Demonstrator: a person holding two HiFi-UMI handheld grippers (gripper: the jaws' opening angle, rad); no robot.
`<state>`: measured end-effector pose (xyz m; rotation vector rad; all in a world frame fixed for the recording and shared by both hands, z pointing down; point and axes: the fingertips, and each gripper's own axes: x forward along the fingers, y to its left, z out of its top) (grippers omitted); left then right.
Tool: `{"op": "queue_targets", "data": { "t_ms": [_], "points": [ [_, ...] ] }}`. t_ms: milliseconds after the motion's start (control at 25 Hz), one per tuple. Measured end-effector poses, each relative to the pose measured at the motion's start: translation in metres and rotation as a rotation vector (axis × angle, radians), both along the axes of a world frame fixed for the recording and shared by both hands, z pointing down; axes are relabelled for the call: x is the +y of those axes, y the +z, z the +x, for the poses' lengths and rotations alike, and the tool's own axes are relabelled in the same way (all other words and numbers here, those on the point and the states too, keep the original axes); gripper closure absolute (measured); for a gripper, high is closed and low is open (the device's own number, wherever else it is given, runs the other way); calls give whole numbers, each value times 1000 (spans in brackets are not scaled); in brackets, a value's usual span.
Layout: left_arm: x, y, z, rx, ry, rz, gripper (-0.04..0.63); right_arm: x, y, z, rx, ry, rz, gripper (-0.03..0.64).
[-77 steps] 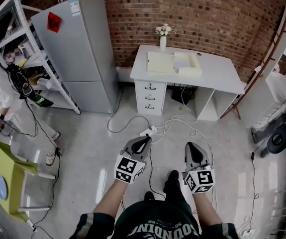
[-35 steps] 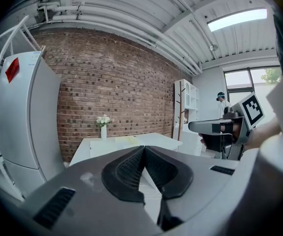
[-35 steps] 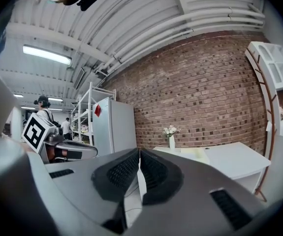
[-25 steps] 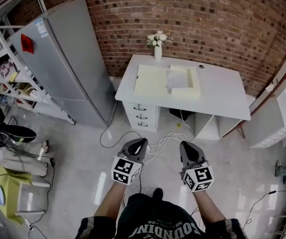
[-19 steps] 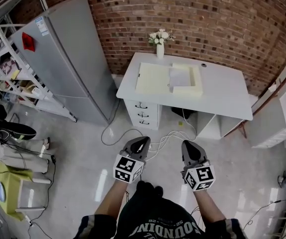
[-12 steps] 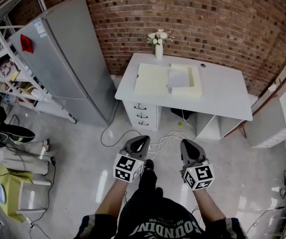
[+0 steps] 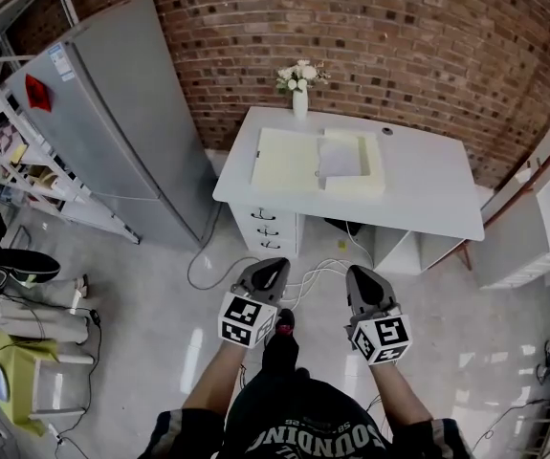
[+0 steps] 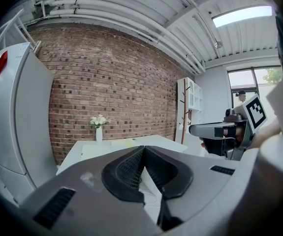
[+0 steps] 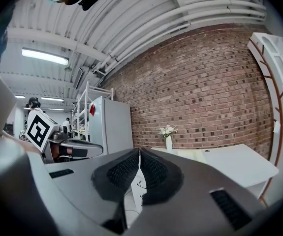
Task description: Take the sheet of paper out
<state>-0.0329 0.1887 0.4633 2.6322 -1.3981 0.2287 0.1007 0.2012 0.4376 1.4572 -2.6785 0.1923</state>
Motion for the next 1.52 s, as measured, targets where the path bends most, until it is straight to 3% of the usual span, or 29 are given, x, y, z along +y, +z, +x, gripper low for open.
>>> {"op": "queue_targets", "data": {
  "t_ms": [1000, 1520],
  "points": [
    [-220, 7, -21, 20, 144, -32, 584, -200, -7, -33, 30, 127, -16, 547],
    [-281, 16, -12, 26, 200, -43, 584, -250, 1, -22, 33, 199, -22, 546]
  ]
}}
